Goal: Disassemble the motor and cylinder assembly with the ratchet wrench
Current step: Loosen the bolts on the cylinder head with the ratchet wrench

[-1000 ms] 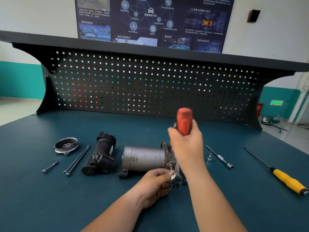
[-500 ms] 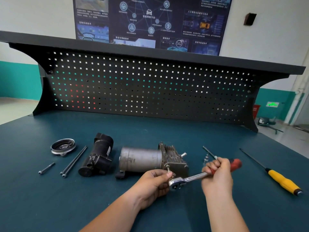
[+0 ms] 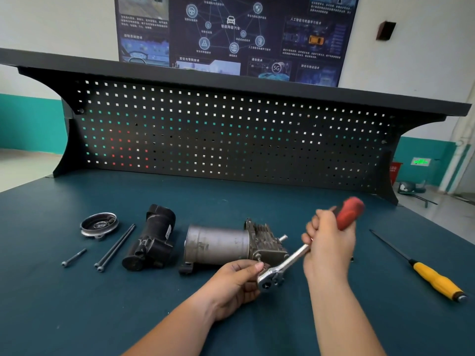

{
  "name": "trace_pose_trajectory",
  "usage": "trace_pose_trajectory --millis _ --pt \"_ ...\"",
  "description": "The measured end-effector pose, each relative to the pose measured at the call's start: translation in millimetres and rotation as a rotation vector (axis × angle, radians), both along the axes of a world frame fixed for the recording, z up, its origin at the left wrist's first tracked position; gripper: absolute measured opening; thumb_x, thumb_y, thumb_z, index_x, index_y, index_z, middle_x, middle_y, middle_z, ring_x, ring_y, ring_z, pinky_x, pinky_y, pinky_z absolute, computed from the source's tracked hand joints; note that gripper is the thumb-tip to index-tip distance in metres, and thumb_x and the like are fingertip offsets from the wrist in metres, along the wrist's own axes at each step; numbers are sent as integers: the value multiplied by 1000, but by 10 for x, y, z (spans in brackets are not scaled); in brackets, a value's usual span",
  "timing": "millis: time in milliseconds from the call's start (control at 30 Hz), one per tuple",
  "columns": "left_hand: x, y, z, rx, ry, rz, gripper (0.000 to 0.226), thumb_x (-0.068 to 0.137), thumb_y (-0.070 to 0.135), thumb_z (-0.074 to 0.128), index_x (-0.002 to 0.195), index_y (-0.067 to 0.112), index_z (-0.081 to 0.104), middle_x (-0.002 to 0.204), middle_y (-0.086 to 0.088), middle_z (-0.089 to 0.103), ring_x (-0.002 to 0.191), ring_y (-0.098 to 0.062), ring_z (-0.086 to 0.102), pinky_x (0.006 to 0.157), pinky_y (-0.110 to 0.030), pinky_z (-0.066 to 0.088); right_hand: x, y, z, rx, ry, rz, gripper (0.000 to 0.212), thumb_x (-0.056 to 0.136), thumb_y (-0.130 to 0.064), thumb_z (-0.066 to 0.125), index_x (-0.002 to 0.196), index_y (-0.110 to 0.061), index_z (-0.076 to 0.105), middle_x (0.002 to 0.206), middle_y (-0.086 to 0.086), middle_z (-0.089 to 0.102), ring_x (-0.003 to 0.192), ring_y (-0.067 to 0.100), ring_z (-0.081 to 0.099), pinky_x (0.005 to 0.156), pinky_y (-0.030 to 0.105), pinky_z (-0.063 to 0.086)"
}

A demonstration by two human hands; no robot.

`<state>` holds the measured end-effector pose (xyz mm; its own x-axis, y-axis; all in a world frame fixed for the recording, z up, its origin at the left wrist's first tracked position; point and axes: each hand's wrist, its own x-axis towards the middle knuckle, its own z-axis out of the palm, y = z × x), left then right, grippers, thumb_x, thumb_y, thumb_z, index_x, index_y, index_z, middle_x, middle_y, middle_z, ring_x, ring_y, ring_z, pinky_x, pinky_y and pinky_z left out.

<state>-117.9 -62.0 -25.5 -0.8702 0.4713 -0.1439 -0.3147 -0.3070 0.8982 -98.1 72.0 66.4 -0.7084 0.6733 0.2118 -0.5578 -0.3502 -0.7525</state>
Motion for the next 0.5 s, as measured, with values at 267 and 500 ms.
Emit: trace_pose_trajectory --millis 267,500 --pt "-5 -3 -4 -40 40 13 11 91 13 59 82 11 65 82 -12 62 74 -23 52 73 -29 46 82 -674 169 882 66 54 19 68 -14 54 64 -24 38 49 -11 35 45 6 28 44 17 26" --pt "9 11 -6 -18 26 45 11 84 19 65 74 13 67 75 -7 48 63 -13 37 58 -21 42 53 -557 156 727 33 22 15 66 -15 53 64 -23 40 51 -11 33 46 6 28 43 17 28"
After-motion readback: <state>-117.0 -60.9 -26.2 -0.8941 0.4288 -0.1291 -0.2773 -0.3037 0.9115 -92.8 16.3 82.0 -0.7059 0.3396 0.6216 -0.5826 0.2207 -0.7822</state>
